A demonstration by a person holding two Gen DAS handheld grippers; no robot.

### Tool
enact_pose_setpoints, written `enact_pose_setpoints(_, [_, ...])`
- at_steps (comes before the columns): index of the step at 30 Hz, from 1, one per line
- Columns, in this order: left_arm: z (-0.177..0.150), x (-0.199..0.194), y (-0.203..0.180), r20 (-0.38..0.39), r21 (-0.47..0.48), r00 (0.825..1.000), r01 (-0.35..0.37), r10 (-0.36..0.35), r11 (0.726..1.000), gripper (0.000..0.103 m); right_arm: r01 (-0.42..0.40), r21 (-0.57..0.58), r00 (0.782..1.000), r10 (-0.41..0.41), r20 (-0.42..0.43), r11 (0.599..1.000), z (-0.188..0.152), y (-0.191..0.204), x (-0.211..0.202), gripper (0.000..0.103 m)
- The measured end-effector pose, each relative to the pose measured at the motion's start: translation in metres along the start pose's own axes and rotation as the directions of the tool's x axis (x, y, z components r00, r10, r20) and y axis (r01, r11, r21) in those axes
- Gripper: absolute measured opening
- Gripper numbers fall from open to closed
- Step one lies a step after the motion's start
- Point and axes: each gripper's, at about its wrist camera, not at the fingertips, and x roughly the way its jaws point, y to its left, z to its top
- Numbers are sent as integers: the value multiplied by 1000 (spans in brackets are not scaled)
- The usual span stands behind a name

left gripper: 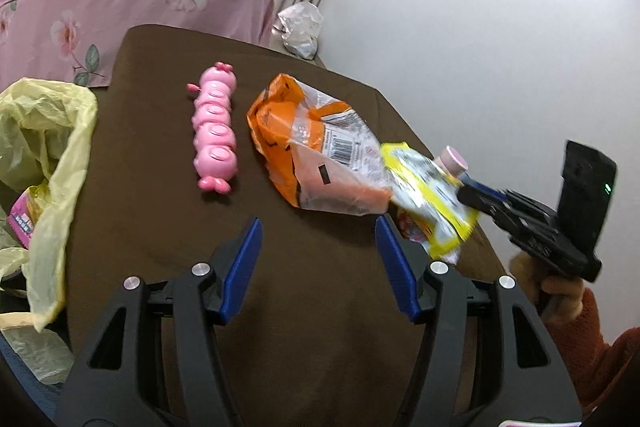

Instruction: Collect trash

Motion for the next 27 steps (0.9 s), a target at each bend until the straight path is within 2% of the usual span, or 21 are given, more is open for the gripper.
enact_pose_setpoints(5, [-1, 12, -20, -38, 27, 999, 39, -38, 999, 56, 37, -4, 998, -37, -45, 999, -33, -5, -20, 17])
enact_pose_setpoints(7, [0, 17, -31, -61, 35, 996, 73, -71, 997, 56, 66, -10, 997, -66, -42, 998, -45, -8, -28, 43])
enact_pose_setpoints(11, [1, 30, -62, -94, 93, 991, 109, -101, 990, 56, 58, 20, 998, -58, -13, 998, -59, -14, -51, 49])
enact_pose_setpoints(13, [1, 34, -75, -102, 115, 989, 122, -110, 986, 56, 69, 41, 998, -70, 4, 997, -66, -20, -63, 55])
enact_pose_setpoints(17, [-1, 37, -93, -112, 160, 990, 108, -91, 981, 56, 76, 76, 997, -77, 8, 994, -77, -29, -76, 57])
enact_pose_setpoints(21, [-13, 45, -107, -163, 173, 983, 115, -87, 978, 56, 103, 90, 995, -103, 1, 991, -79, -37, -76, 57])
enact_pose_setpoints(25, [-29, 59, -124, -232, 201, 970, 117, -69, 973, 56, 233, 122, 972, -235, 3, 965, -78, -48, -75, 57])
enact_pose_setpoints(27, [-39, 68, -136, -274, 250, 961, 107, -36, 962, 56, 283, 134, 959, -285, -4, 950, -79, -53, -74, 57])
